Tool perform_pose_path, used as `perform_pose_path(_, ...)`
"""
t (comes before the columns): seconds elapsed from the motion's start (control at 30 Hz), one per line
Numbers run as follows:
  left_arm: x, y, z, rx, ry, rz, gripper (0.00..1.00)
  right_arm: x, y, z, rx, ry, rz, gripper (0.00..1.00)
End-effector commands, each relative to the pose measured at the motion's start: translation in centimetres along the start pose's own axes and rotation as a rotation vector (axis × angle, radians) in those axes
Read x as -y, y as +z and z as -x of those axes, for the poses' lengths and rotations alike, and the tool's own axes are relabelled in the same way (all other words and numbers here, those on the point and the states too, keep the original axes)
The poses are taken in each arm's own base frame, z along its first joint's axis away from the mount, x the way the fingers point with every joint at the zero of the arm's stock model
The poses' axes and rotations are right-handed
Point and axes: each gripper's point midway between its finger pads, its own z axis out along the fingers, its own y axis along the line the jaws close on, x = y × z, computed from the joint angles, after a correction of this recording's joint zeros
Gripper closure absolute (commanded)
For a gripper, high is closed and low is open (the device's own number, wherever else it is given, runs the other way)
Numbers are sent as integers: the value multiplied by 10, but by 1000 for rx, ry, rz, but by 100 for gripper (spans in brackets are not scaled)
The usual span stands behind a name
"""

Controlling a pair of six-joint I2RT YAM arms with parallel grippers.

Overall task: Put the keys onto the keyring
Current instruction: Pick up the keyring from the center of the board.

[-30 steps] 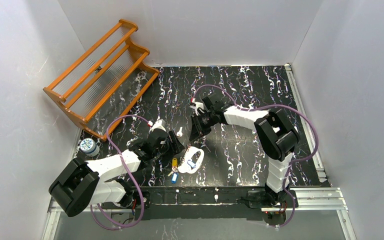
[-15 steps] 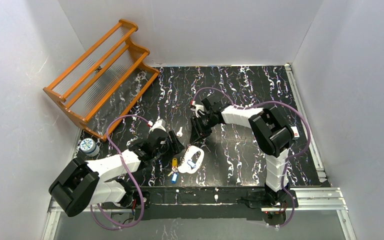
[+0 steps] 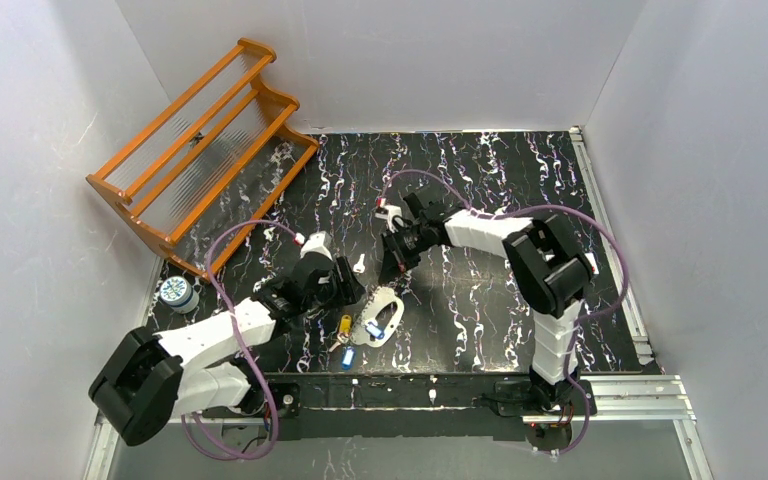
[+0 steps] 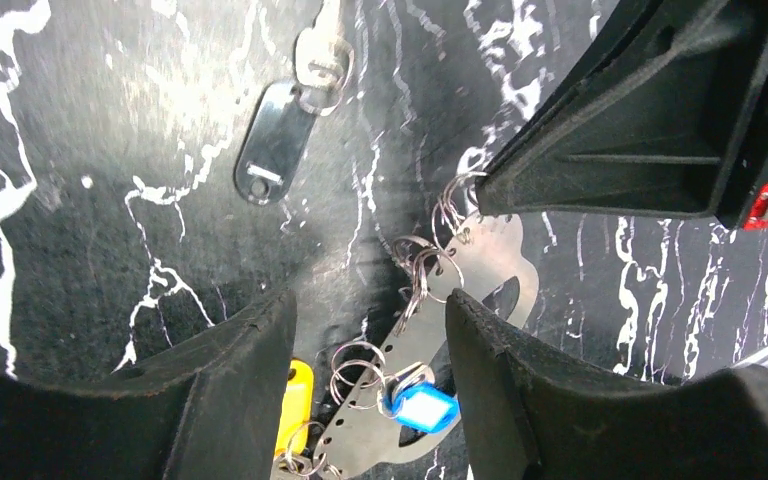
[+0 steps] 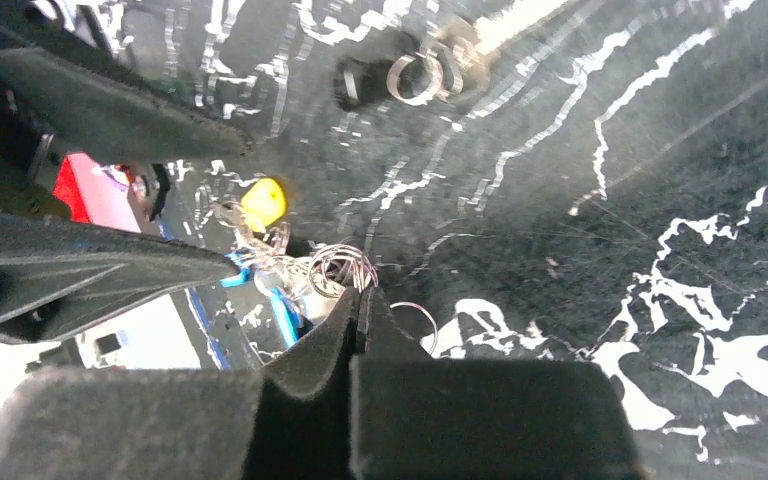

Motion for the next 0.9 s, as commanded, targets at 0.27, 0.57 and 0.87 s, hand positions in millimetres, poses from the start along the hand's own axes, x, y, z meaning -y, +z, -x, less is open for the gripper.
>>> perform_pose_path(0.27, 29, -47, 85, 269, 302, -30, 46, -76, -87, 58, 323, -442, -59, 99)
perform_pose_path(0.57, 58, -72, 106, 377, 390, -161, 47, -94, -112, 64, 462, -651, -85, 99)
perform_pose_path(0.87, 112, -80, 99, 364, 335, -446, 49, -113, -110, 49, 474, -855, 11, 99)
